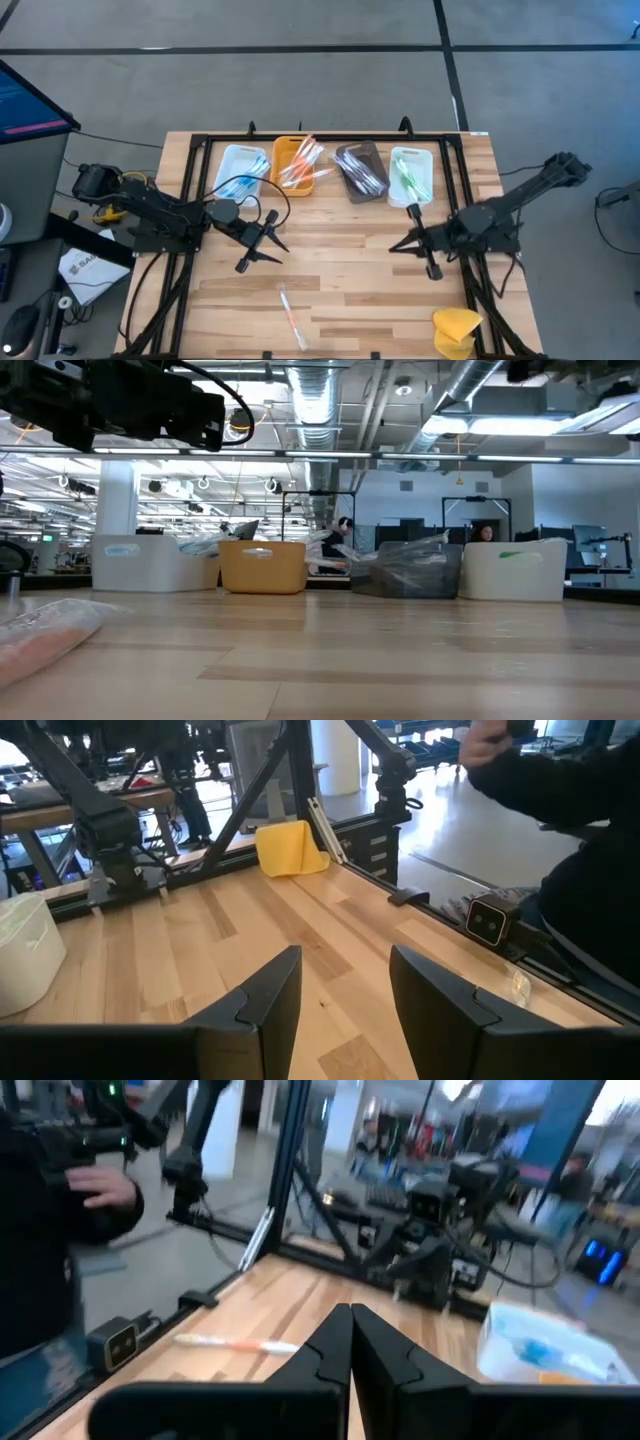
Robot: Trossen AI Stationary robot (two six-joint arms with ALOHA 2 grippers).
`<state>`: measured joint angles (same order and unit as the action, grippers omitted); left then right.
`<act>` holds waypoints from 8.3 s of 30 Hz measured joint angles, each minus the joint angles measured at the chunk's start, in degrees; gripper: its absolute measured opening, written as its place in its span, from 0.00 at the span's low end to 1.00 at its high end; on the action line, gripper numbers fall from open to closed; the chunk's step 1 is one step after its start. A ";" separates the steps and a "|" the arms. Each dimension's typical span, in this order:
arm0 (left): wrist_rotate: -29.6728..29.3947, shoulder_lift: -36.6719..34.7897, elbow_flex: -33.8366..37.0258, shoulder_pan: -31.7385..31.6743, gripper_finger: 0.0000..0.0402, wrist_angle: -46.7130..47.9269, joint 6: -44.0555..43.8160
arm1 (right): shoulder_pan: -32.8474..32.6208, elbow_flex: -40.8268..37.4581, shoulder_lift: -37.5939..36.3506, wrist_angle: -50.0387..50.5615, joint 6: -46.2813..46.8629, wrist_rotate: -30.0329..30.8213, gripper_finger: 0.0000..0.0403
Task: Pick & Place Toothbrushes
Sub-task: Put the orange toothbrush into the yellow bin
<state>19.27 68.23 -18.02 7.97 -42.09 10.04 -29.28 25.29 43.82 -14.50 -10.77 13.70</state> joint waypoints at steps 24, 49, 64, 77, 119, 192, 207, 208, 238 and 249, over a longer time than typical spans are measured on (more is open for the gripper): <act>-0.22 0.00 0.00 0.00 0.37 0.02 0.00 | 8.20 -24.84 -25.19 -10.34 3.72 5.78 0.00; -0.85 -0.13 0.00 0.00 0.37 0.57 0.04 | 9.86 -24.27 -40.69 12.72 4.73 5.85 0.00; -0.83 -0.12 0.00 0.00 0.37 0.26 1.68 | 9.86 -24.27 -40.36 12.74 4.75 5.85 0.00; -1.63 -0.13 0.00 0.00 0.37 -2.23 -0.92 | 9.86 -24.27 -40.36 12.76 4.75 5.85 0.00; -15.11 1.56 -17.17 14.90 0.74 38.30 24.86 | 9.88 -24.27 -40.36 12.76 4.75 5.85 0.00; -11.97 28.57 -25.33 22.64 0.71 35.38 -2.84 | 9.86 -24.27 -40.46 12.39 4.75 5.88 0.00; -9.33 32.14 -25.33 19.04 0.71 34.68 -2.86 | 9.86 -24.27 -40.46 12.37 4.77 5.88 0.00; -9.32 32.44 -25.33 18.87 0.71 34.72 -2.86 | 9.86 -24.27 -40.46 12.37 4.75 5.88 0.00; -9.97 32.02 -22.93 18.97 0.71 32.54 -6.22 | 9.86 -24.27 -40.46 12.39 4.75 5.88 0.00; -9.92 31.88 -18.34 18.95 0.71 23.56 -7.52 | 9.87 -24.27 -40.46 12.37 4.76 5.88 0.00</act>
<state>9.34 100.10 -36.36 26.92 -18.52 2.52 -19.41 1.02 3.36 -2.13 -6.01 19.57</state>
